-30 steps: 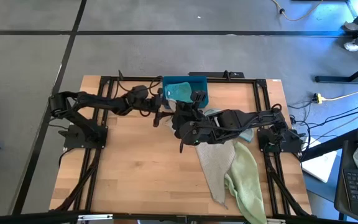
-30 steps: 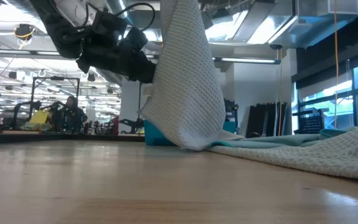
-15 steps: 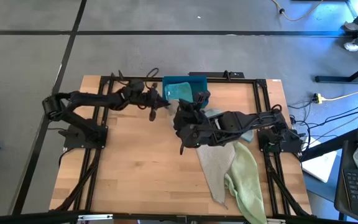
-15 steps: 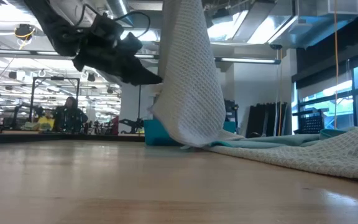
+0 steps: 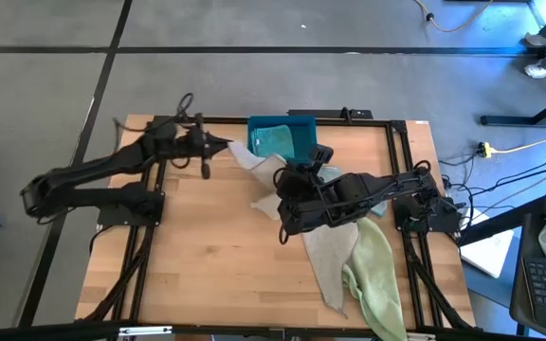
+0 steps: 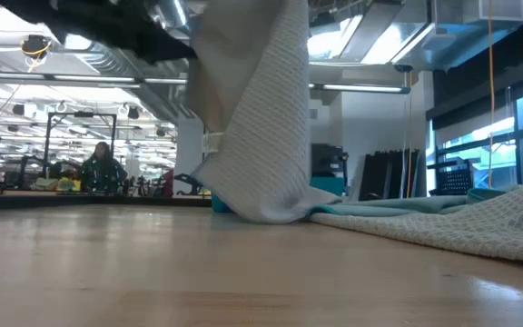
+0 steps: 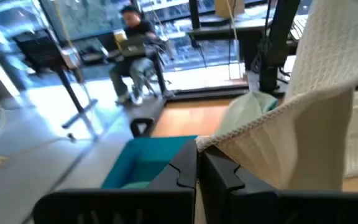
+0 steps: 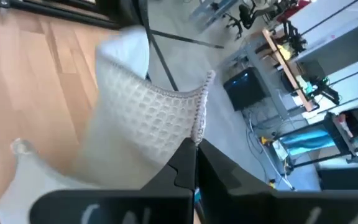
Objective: Fold microfiber towels
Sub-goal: Fold the left gray towel
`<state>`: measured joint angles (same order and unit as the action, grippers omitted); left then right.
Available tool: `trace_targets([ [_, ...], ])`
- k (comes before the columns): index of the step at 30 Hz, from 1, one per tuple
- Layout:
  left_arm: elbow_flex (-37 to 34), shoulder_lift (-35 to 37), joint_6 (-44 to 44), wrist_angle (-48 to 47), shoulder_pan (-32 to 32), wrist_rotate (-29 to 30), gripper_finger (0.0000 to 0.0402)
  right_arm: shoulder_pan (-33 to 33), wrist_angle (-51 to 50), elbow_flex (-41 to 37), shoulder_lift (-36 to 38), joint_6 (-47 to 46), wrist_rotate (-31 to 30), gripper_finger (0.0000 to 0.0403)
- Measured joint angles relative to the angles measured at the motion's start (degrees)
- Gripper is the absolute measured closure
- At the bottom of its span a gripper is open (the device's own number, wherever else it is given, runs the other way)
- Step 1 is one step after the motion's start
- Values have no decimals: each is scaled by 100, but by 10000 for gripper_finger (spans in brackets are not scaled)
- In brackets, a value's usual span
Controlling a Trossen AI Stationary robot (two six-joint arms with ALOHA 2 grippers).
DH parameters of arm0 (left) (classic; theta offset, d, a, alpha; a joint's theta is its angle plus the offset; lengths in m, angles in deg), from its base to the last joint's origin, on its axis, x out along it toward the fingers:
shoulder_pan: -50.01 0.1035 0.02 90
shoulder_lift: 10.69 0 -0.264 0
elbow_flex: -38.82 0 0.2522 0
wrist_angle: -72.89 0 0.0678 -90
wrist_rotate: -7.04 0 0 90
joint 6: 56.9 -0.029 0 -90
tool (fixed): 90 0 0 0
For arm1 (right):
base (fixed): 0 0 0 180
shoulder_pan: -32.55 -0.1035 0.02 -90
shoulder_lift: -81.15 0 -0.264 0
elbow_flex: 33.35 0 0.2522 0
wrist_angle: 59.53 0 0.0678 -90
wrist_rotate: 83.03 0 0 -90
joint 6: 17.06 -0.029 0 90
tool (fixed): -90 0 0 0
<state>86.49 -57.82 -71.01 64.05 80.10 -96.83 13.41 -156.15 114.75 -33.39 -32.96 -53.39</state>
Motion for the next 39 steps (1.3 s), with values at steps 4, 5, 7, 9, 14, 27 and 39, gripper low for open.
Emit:
trace_targets([
  [4,0,662,-8,-418,-249,618,401,-20,-88,0,0,-27,0,395],
  [5,0,811,-10,-498,-305,770,401,-20,-124,0,0,-31,1,395],
  [7,0,1101,-12,-653,-423,1057,401,-19,-257,0,0,-34,3,395],
  [9,12,1377,-14,-872,-548,1330,401,19,-404,0,0,-41,0,395],
  [14,436,1818,84,-1903,-897,2097,401,199,-575,-79,-8,-72,2,395],
  [27,1239,1822,309,-3026,-1664,3376,401,988,91,-79,-33,1294,859,395],
  [39,2609,1487,459,-4409,-2109,3904,401,1100,1006,-76,-33,2526,334,395],
])
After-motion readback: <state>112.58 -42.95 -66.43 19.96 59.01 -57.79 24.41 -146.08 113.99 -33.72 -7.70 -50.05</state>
